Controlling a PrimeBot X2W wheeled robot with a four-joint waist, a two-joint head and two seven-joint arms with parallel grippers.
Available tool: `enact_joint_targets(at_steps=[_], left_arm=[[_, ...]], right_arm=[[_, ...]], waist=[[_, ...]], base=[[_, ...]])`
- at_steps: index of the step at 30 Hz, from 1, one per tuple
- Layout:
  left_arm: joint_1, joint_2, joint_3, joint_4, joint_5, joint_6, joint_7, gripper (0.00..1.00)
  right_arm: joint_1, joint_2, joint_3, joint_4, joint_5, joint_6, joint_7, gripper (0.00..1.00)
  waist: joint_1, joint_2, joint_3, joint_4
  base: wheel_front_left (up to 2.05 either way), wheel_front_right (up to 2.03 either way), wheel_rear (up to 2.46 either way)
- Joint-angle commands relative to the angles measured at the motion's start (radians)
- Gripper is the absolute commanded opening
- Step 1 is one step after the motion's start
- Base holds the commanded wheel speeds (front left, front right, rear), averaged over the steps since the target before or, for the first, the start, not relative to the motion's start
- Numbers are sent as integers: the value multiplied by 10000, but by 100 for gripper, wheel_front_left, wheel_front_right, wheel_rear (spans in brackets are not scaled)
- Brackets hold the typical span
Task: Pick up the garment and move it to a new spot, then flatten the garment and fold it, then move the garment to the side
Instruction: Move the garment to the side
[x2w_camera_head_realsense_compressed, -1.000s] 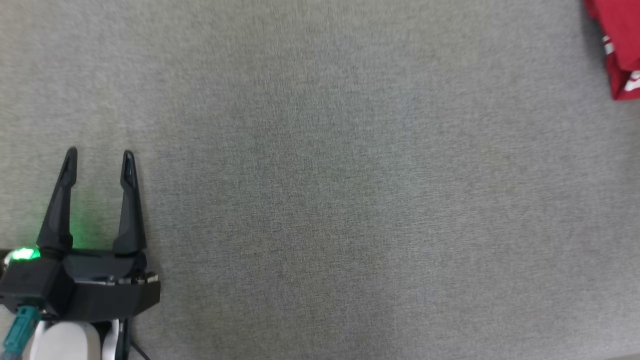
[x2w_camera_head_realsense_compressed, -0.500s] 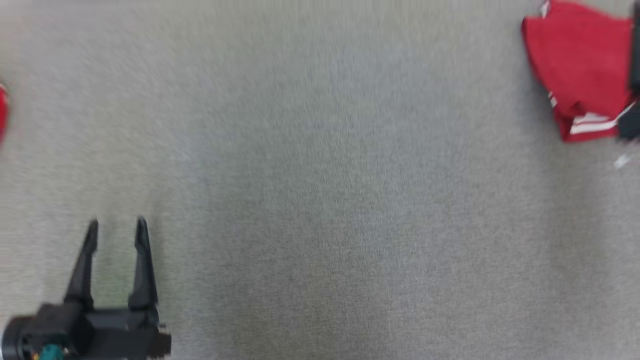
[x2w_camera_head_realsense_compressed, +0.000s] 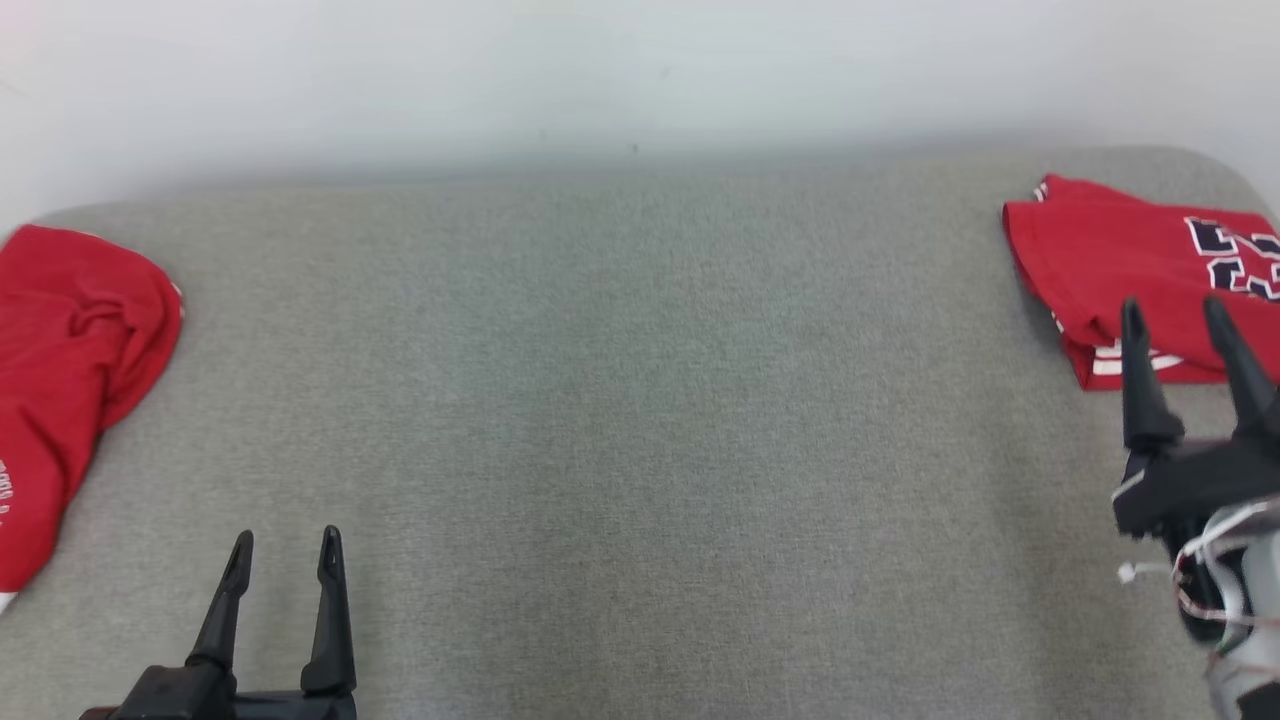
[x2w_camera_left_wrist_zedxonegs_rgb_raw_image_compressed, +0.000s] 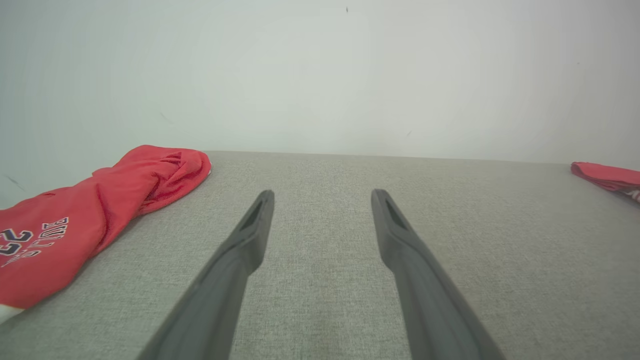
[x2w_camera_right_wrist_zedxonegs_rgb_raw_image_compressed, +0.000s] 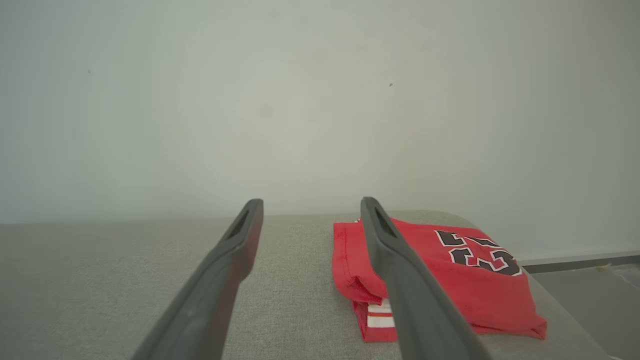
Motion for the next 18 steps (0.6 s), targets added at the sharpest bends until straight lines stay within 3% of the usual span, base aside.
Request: enact_joint_targets(at_steps=[1, 10, 18], left_arm=[[134, -25, 3, 41, -25, 14, -31, 100], [156, -43, -45, 222, -42, 12, -31, 100], [175, -34, -79, 408, 2, 13, -32, 100]], right_arm=[[418, 199, -127, -261, 26, -30, 51, 100], [2556, 1159, -555, -2002, -332, -30, 469, 100], [3543, 1845, -715, -2891, -710, -30, 694, 100]], waist=[[4, 2, -451, 303], [4, 2, -703, 430], [4, 2, -837, 539]], base=[[0, 0, 0], [0, 0, 0], [0, 0, 0]])
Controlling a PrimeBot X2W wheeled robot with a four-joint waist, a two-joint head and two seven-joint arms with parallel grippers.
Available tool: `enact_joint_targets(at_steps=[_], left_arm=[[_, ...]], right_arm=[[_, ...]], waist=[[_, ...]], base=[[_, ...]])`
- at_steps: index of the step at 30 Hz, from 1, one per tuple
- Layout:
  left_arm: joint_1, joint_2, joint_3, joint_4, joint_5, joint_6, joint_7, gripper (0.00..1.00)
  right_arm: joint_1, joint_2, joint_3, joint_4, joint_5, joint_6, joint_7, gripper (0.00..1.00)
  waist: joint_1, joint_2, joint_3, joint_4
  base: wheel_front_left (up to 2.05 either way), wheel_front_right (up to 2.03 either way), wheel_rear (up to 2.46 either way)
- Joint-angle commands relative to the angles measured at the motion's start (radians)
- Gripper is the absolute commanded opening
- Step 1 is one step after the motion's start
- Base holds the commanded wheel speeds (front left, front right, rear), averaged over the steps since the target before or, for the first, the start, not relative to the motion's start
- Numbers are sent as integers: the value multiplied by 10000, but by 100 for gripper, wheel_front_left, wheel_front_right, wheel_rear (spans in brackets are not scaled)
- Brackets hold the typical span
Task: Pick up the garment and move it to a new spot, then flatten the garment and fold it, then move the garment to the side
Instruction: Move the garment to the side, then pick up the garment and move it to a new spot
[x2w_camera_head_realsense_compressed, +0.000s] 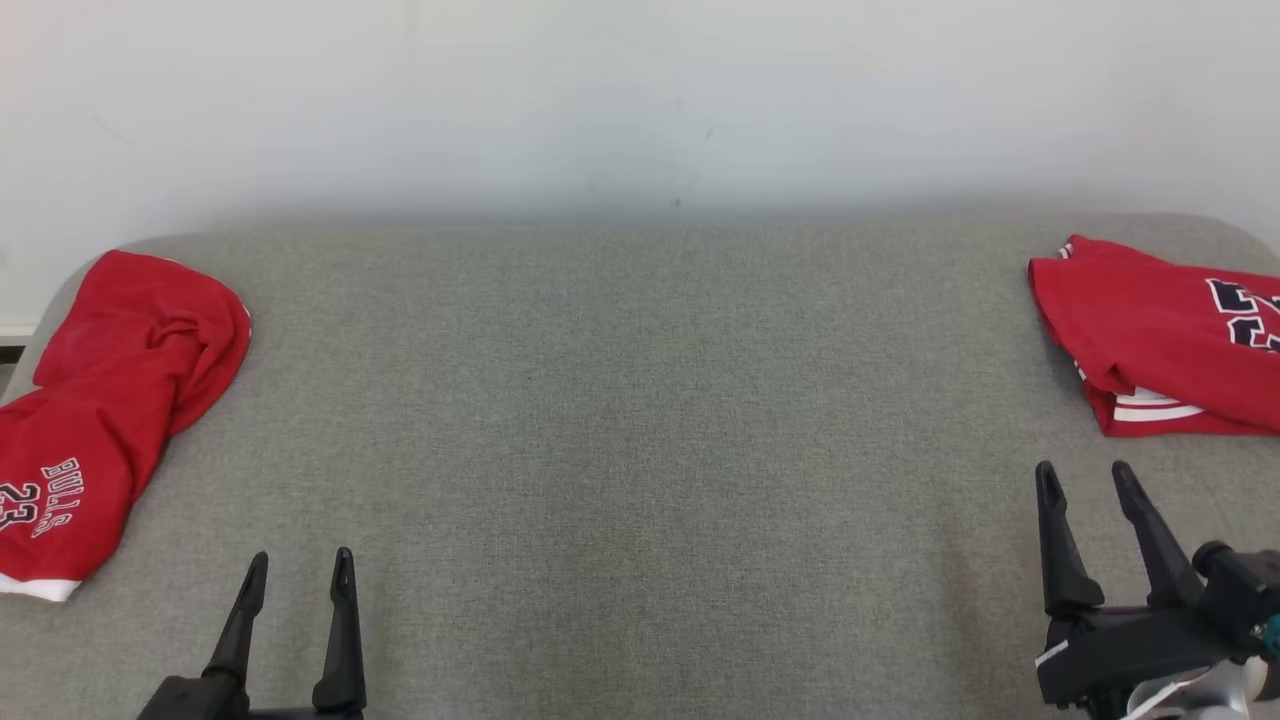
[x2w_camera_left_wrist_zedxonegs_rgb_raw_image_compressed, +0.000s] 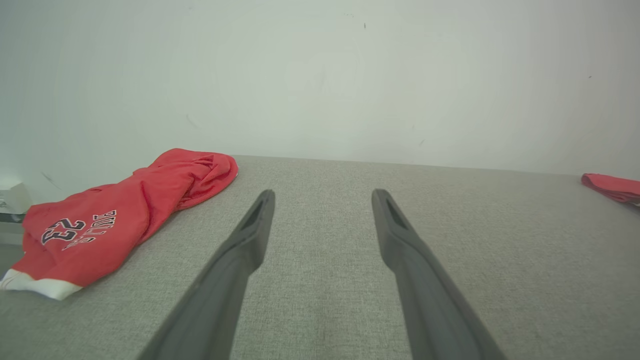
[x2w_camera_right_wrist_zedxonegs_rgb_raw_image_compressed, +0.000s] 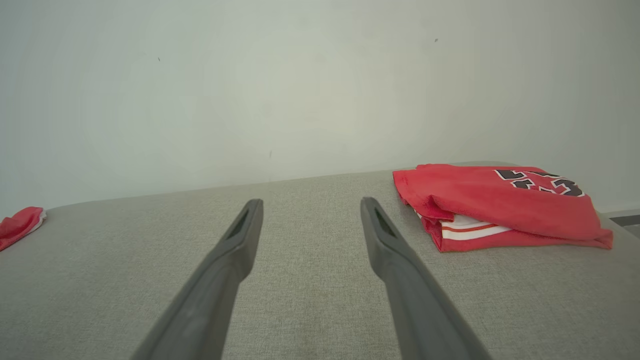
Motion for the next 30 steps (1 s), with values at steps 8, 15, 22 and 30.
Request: enact_joint_targets(at_steps=[8, 15, 22, 30], left_arm=[[172, 125, -87, 333, -86, 15, -31, 100], [301, 189, -161, 502, -139, 14, -31, 100], [380, 257, -110, 561, -167, 14, -31, 100], [214, 342, -31, 571, -96, 14, -31, 100]], right_arm=[[695, 482, -215, -397, -251, -30, 51, 100], [1183, 790, -118, -508, -387, -30, -87, 100], [1402, 953, 187, -436, -468, -30, -262, 100], [1554, 1165, 395, -278, -518, -30, -428, 100]], waist=[[1, 1, -325, 156], [1, 1, -549, 237], [1, 1, -668, 281], [1, 1, -778, 338]], base=[[0, 0, 0], [0, 0, 0], [0, 0, 0], [0, 0, 0]])
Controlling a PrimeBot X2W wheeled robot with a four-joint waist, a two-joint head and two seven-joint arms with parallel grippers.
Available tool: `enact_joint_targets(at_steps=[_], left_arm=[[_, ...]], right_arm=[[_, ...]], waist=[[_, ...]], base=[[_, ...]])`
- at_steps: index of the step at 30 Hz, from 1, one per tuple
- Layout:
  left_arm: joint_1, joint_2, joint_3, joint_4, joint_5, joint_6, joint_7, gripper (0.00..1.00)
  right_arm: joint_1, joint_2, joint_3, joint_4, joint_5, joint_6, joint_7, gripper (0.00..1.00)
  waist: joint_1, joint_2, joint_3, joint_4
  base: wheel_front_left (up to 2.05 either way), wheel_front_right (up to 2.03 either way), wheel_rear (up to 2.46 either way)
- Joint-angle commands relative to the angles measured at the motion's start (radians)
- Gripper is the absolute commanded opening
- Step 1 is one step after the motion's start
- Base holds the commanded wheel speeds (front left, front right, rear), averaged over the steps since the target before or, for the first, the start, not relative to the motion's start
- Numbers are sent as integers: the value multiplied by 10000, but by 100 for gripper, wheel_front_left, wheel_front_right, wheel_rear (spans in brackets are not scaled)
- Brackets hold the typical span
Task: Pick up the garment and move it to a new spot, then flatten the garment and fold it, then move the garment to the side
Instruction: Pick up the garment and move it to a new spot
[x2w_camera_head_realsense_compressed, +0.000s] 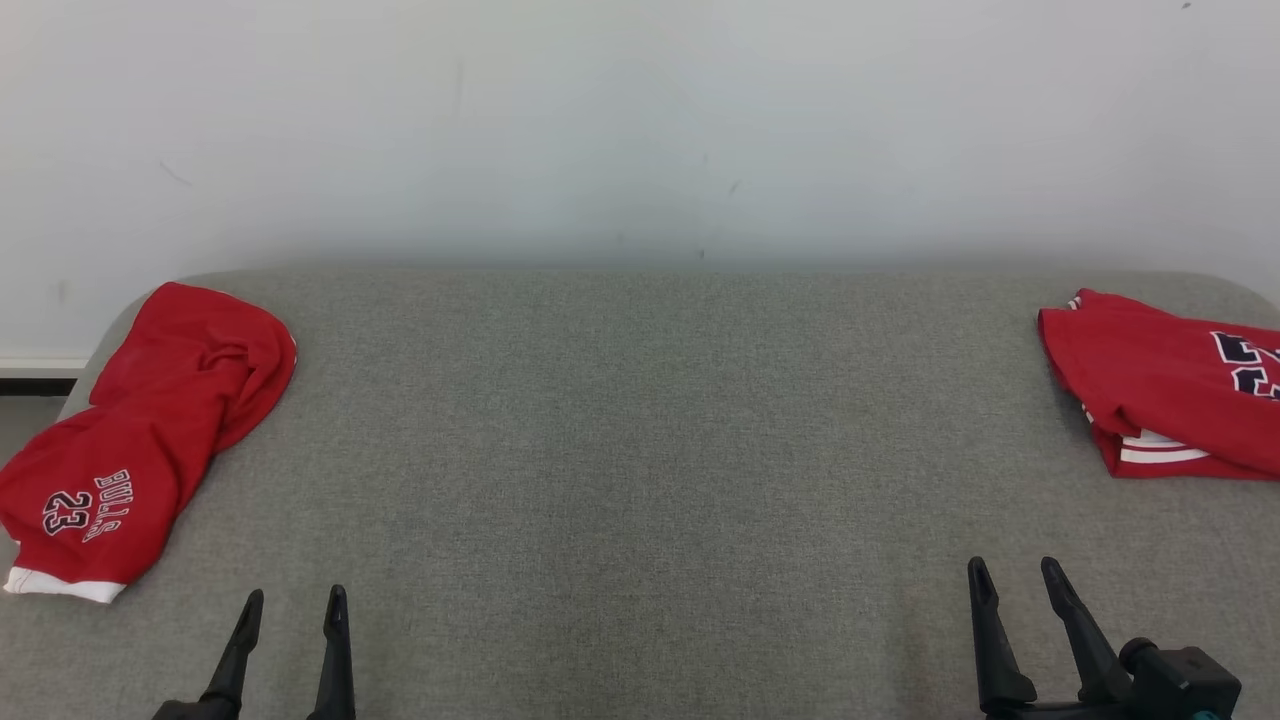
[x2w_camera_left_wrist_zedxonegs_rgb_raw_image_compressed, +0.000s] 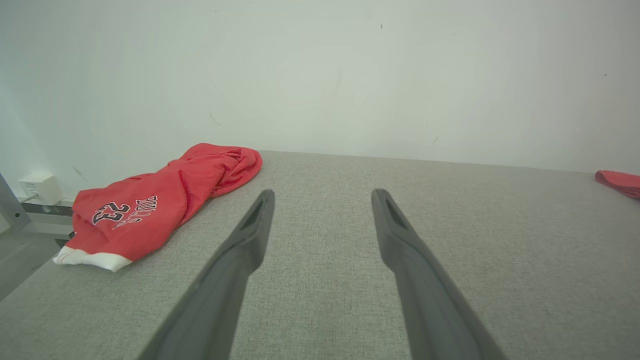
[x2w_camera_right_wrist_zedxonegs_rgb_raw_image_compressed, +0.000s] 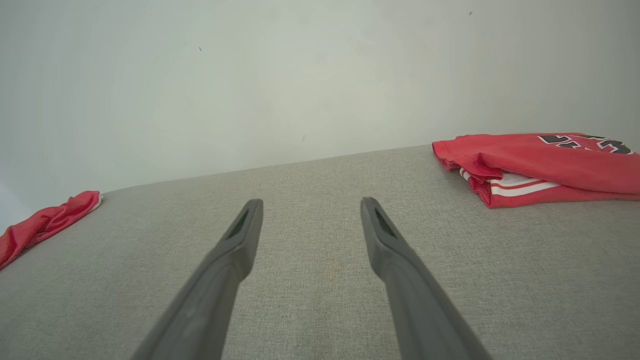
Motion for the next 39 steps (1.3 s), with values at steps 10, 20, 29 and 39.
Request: enact_joint_targets(at_steps=[10, 20, 29, 39], left_arm=[[-69, 69, 86, 33, 56, 14, -31, 100], [23, -8, 150, -4, 91, 14, -31, 100], [-92, 43, 288, 5, 71, 56, -31, 100], [-191, 128, 432, 97, 50, 63, -31, 100]], right_arm=[[-54, 144, 2, 57, -134, -30, -78, 100], [-78, 156, -25, 142, -167, -30, -94, 100], [-9, 172, -28, 91, -151, -30, -180, 100], [10, 184, -37, 105, -155, -30, -125, 100]], waist=[[0, 0, -69, 5], [0, 0, -65, -2], [0, 0, 30, 404], [0, 0, 155, 1716]], base=[[0, 0, 0], [0, 0, 0], [0, 0, 0], [0, 0, 0]])
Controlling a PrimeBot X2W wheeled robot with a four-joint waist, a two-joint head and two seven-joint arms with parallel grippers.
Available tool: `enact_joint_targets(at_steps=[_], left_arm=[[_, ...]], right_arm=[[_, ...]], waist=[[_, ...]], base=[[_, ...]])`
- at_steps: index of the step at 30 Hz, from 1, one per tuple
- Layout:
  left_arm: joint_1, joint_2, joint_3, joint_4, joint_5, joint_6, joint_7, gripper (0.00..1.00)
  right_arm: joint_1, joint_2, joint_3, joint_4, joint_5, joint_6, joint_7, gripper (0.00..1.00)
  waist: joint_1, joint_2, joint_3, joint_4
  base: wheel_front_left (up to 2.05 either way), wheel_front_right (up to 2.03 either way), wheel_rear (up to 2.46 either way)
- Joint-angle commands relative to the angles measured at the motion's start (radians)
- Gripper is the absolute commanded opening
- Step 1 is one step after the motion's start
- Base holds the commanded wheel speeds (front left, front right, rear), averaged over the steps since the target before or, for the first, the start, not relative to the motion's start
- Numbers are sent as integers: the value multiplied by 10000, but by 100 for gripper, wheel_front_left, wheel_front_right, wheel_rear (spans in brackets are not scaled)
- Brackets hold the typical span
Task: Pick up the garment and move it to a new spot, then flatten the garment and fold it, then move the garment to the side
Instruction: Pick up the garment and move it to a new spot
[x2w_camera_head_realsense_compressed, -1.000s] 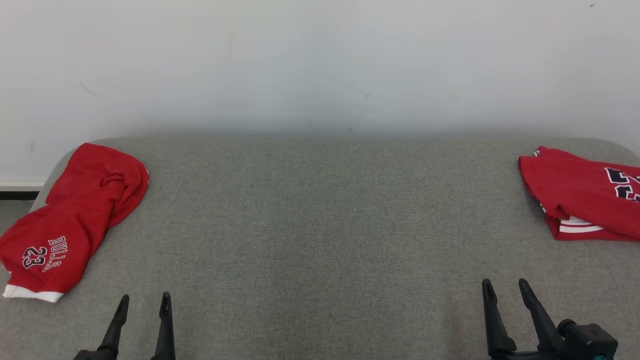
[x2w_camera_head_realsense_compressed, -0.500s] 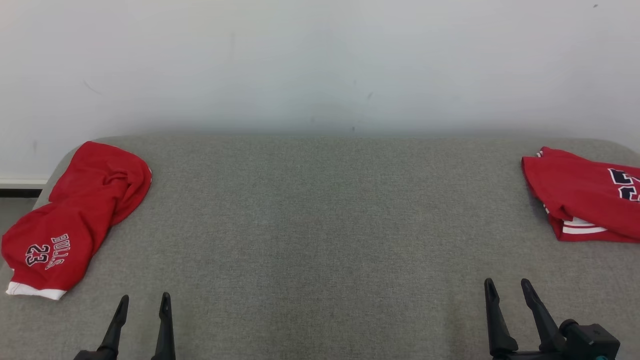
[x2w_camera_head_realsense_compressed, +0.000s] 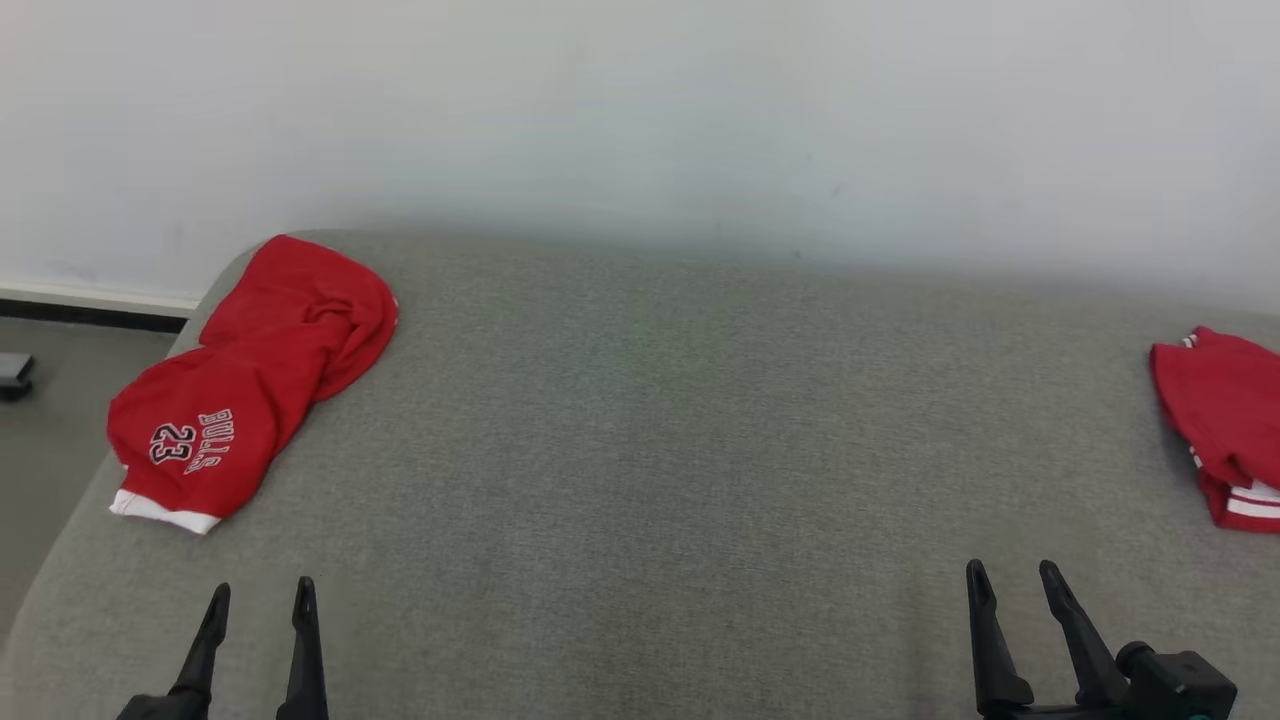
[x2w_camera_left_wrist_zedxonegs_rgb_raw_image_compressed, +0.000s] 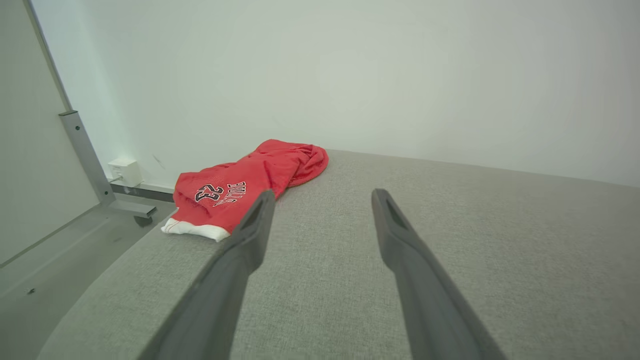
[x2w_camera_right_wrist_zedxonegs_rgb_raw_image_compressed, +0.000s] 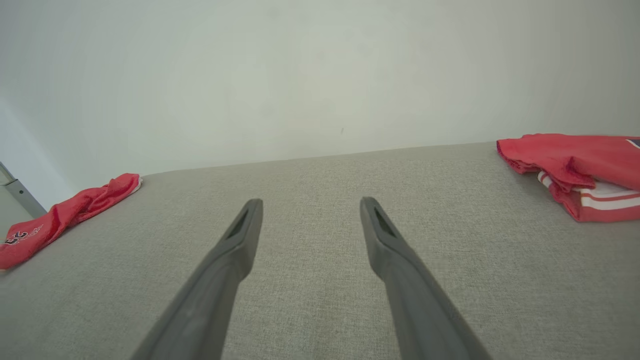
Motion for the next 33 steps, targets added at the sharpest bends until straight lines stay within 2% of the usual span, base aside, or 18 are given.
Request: enact_joint_targets(at_steps=[1, 10, 17, 26, 33], left_arm=[[-41, 3, 23, 49, -11, 30, -31, 100], [0, 35, 110, 199, -38, 30, -31, 100], [77, 77, 257, 210, -61, 92, -31, 100], [222, 55, 382, 140, -90, 163, -31, 100], [204, 24, 505, 130, -153, 187, -31, 100]], right_arm=[[-1, 1, -10, 13, -38, -30, -6, 100], [-69, 11, 96, 115, 13, -30, 6, 100], [-110, 32, 210, 213, 33, -30, -19, 100], [-181, -1, 243, 246, -28, -30, -39, 100], [-254, -23, 276, 223, -83, -30, -35, 100]], waist=[[0, 0, 75, 654], [0, 0, 53, 2088], [0, 0, 45, 2804], [0, 0, 147, 3330], [0, 0, 318, 3396]], base=[[0, 0, 0], [0, 0, 0], [0, 0, 0], [0, 0, 0], [0, 0, 0]])
